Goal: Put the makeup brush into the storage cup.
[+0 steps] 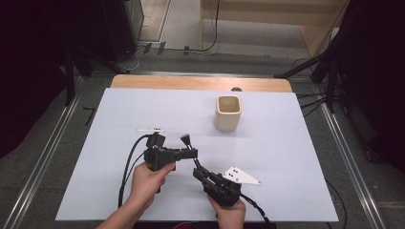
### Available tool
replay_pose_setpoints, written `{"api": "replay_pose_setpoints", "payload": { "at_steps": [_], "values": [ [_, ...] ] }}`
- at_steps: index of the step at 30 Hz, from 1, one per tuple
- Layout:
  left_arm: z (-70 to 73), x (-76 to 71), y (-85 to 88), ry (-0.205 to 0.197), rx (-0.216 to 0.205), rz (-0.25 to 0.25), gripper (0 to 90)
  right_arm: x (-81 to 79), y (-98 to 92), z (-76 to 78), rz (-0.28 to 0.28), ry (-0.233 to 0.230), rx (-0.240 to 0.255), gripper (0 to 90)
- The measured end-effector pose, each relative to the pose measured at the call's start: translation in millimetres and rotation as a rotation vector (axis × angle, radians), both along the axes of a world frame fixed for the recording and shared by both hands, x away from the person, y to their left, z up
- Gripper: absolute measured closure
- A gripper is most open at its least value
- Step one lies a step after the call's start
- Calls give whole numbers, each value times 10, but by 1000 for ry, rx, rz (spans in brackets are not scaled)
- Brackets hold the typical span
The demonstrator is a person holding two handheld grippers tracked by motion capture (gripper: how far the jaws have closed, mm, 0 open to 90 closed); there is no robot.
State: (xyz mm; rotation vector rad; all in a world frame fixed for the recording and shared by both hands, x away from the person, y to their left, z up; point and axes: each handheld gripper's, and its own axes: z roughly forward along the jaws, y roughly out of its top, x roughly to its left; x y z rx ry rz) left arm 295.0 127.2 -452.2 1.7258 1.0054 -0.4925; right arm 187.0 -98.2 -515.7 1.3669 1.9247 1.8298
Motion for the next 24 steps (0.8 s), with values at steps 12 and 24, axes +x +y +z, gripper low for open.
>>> {"api": "replay_pose_setpoints", "payload": {
  "at_steps": [12, 24],
  "values": [
    [1, 13, 49, 26, -37, -10, 780, 38, 4, 32, -4, -23, -97, 436],
    [53, 9, 68, -27, 37, -18, 780, 178, 56, 199, 89, 14, -178, 275]
  ]
}}
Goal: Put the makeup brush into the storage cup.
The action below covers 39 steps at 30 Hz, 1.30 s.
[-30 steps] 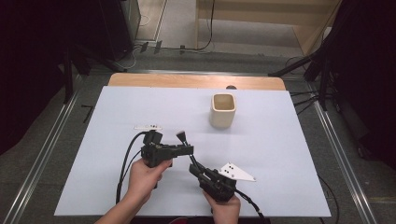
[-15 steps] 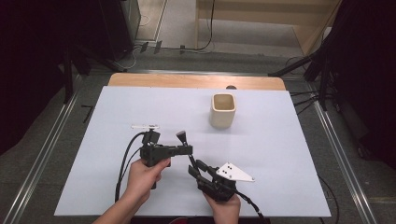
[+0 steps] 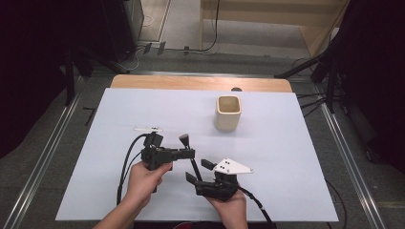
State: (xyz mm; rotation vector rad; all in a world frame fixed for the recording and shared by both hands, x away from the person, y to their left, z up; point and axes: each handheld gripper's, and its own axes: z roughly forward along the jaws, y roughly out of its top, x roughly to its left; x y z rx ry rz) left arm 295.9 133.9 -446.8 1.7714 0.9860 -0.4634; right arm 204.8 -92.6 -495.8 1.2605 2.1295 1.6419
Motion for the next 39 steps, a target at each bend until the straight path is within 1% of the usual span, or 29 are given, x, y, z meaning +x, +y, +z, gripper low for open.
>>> {"api": "replay_pose_setpoints", "payload": {
  "at_steps": [2, 3, 4, 5, 7, 9, 10, 13, 15, 17, 18, 20, 26, 27, 30, 31, 34, 37, 39],
  "values": [
    [9, 7, 10, -13, 10, 3, 779, 28, -8, 40, 14, -8, -1, 275],
    [12, 13, 17, -12, 15, 0, 779, 43, -13, 55, 24, -5, 0, 275],
    [12, 19, 24, -17, 20, -1, 779, 66, -17, 64, 32, 6, 6, 269],
    [12, 27, 34, -15, 23, -6, 779, 89, -20, 70, 41, 24, 8, 255],
    [21, 29, 47, -16, 33, 1, 779, 136, -19, 81, 61, 55, 6, 245],
    [32, 37, 61, -33, 58, -5, 779, 174, -7, 101, 70, 69, -19, 245],
    [36, 41, 70, -34, 63, -8, 779, 190, -2, 112, 80, 76, -27, 245],
    [35, 56, 93, -33, 67, -9, 779, 246, -1, 150, 112, 87, -30, 241],
    [29, 67, 107, -34, 75, -15, 779, 289, 3, 175, 130, 107, -29, 241],
    [25, 70, 116, -42, 93, -25, 778, 328, 3, 197, 152, 131, -28, 241],
    [26, 69, 119, -46, 103, -29, 778, 344, 12, 208, 163, 140, -41, 241],
    [33, 68, 126, -51, 104, -27, 779, 356, 31, 234, 176, 151, -71, 241],
    [42, 75, 147, -49, 106, -37, 779, 380, 8, 275, 232, 160, -126, 241],
    [41, 76, 148, -49, 108, -38, 778, 386, -10, 279, 238, 164, -126, 242],
    [28, 90, 146, -35, 100, -45, 778, 416, -62, 266, 266, 174, -105, 242],
    [23, 97, 148, -36, 104, -57, 779, 426, -70, 257, 279, 176, -103, 242],
    [15, 102, 144, -35, 119, -69, 778, 440, -72, 239, 311, 172, -110, 242],
    [10, 100, 136, -38, 125, -76, 779, 451, -93, 237, 341, 176, -100, 244],
    [6, 104, 130, -42, 129, -89, 779, 466, -112, 235, 357, 169, -97, 246]
  ]
}}
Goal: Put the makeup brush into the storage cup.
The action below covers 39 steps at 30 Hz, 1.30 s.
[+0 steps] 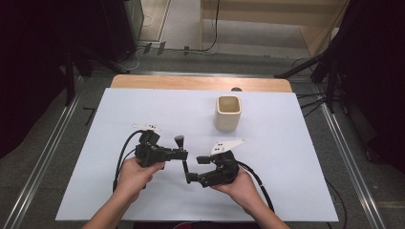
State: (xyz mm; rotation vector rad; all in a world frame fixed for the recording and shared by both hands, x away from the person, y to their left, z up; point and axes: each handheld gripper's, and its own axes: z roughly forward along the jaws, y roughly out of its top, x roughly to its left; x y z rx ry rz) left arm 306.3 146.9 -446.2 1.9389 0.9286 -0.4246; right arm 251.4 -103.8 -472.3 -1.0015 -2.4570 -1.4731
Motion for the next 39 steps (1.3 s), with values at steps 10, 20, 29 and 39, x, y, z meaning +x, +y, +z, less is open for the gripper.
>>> {"api": "replay_pose_setpoints", "payload": {
  "at_steps": [10, 20, 29, 39],
  "values": [
    [25, -3, -34, -23, 1, -92, 778, -3, -19, -53, 80, 1, 45, 262],
    [13, -23, -55, -45, 14, -152, 775, -7, 15, -108, 98, 18, 88, 267],
    [17, -35, -77, -55, -29, -193, 775, -13, 40, -151, 102, 36, 129, 297],
    [-1, -50, -98, -63, -56, -212, 774, -17, 61, -194, 60, 77, 170, 490]
  ]
}}
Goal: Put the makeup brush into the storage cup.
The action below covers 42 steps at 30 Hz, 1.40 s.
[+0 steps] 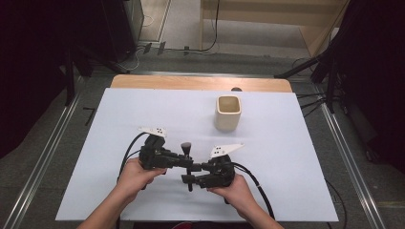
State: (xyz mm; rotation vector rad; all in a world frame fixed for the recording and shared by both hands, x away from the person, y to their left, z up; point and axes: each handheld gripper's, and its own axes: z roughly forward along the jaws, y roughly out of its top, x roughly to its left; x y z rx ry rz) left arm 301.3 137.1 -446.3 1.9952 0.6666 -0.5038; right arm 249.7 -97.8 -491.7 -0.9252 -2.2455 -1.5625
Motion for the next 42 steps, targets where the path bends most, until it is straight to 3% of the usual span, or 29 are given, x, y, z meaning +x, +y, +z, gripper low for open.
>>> {"api": "replay_pose_setpoints", "payload": {
  "at_steps": [6, 14, 21, 36, 42],
  "values": [
    [3, -10, 10, -5, -28, 9, 774, -8, -12, 8, -25, -3, 9, 602],
    [-8, -23, -12, 1, -28, 9, 774, -13, -29, -7, -40, 17, 26, 715],
    [-7, -24, -12, -4, -29, 9, 773, -20, -26, -2, -37, -5, 17, 792],
    [-5, -23, -8, 4, -31, 12, 768, -16, -23, 13, -30, -1, 11, 797],
    [53, -45, 15, -11, -3, 49, 635, -13, -34, 18, -27, -6, 2, 798]
  ]
}}
